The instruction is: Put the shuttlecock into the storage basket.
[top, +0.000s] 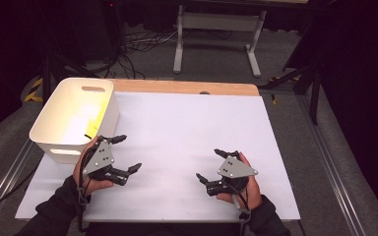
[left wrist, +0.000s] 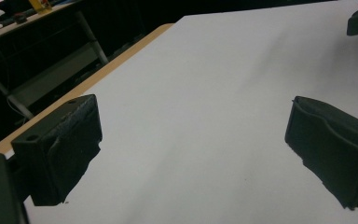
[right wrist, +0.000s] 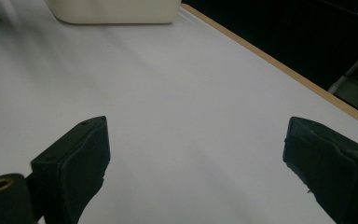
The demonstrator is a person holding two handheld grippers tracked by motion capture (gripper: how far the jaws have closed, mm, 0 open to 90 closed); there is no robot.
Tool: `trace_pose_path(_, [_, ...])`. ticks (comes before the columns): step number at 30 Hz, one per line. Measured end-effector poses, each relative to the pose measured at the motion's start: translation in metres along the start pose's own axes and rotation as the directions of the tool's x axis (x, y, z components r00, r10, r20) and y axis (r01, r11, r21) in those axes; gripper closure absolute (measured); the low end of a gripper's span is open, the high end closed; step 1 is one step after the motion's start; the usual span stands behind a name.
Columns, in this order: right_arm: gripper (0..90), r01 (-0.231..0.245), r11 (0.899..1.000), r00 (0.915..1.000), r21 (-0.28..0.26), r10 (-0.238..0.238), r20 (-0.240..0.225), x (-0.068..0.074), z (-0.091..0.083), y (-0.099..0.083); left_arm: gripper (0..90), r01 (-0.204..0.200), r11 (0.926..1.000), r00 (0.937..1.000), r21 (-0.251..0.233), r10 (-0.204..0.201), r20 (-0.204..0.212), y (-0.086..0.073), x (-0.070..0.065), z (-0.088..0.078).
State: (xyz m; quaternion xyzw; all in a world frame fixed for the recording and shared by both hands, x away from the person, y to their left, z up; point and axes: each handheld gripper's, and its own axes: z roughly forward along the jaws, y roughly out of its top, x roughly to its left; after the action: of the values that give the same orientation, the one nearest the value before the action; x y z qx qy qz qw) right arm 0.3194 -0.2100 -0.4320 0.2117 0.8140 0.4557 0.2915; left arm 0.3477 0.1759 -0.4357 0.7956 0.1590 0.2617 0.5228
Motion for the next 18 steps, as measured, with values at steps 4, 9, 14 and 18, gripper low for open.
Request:
trace_pose_path(4, [8.1,-0.001,1.000,1.0000,0.001,0.001,0.002,0.000,0.000,-0.001,4.6,0.000,0.9999,1.0000,0.010,0.000,-0.005,-0.005,-0.001,-0.001])
trace_pose_path(9, [8.1,0.002,1.000,1.0000,0.004,-0.003,0.004,0.000,0.001,-0.002,4.9,0.006,0.9998,0.9999,0.018,-0.006,-0.009,-0.013,-0.003,-0.003])
trace_pose_path(14, [8.1,0.005,1.000,1.0000,0.007,-0.005,0.004,0.000,0.001,-0.002,5.2,0.032,0.9992,0.9995,0.022,-0.032,0.001,-0.020,-0.003,-0.007])
trace_pose_path(18, [8.0,0.000,1.000,1.0000,0.005,0.000,0.005,0.000,0.001,-0.004,5.1,0.042,0.9988,0.9991,0.026,-0.042,-0.006,-0.025,-0.003,-0.011])
